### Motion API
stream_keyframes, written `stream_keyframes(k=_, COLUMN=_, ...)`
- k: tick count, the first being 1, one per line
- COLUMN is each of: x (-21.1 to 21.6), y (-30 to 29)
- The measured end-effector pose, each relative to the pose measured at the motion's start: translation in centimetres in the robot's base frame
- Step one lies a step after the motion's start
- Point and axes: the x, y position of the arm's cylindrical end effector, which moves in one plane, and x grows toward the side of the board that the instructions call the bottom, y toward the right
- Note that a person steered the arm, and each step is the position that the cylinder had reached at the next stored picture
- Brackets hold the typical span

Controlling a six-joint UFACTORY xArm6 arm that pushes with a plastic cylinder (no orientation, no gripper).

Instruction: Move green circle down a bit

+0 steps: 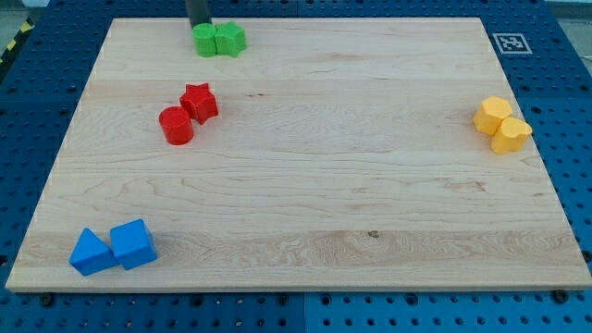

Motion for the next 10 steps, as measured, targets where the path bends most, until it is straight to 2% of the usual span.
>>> stream_keyframes(k=2, x=0.9, y=0.2)
stream_keyframes(k=3, x=0.2, y=-3.0)
stream_keyframes(k=4, x=1.2, y=-3.5)
stream_keyframes(k=5, x=3.3, y=-0.8)
stream_keyframes(k=7, x=4.0, y=5.0)
stream_keyframes(k=9, x=6.8, y=5.8)
stream_keyframes(k=10, x=6.8, y=5.2)
